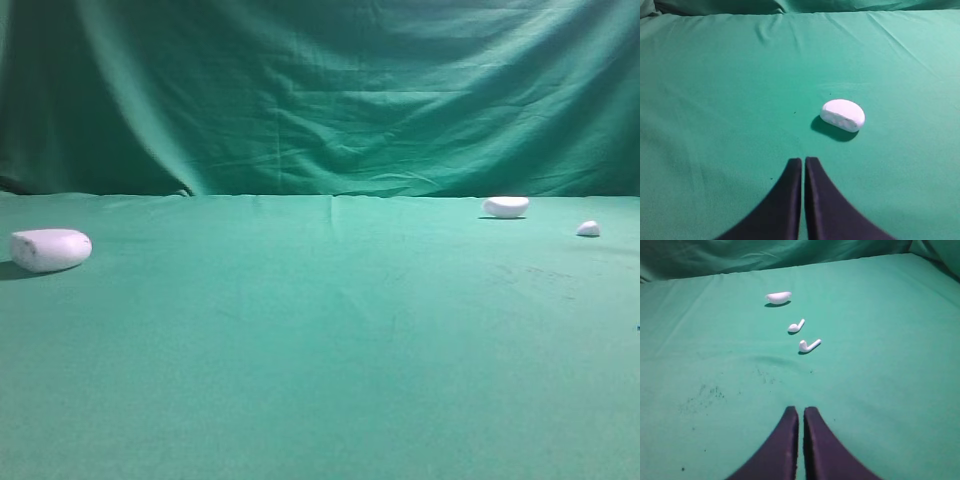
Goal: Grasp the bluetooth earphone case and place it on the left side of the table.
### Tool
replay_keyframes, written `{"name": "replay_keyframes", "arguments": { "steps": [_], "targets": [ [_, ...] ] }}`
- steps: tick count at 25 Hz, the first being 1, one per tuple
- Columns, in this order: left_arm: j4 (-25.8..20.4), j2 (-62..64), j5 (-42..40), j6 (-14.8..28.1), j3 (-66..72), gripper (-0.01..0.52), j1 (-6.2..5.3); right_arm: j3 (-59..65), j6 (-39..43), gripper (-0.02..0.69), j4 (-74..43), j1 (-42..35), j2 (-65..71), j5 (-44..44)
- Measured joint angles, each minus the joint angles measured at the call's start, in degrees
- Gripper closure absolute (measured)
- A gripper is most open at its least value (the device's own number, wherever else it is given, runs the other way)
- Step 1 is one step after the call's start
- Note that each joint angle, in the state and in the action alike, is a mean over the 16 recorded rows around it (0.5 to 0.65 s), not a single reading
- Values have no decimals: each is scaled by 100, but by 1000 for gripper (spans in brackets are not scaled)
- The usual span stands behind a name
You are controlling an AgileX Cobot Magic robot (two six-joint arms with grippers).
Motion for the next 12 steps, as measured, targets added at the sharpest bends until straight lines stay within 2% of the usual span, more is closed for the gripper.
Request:
{"name": "replay_keyframes", "arguments": {
  "steps": [12],
  "targets": [
    [0,0,0,0,0,514,0,30,-5,665,32,-38,0,-44]
  ]
}}
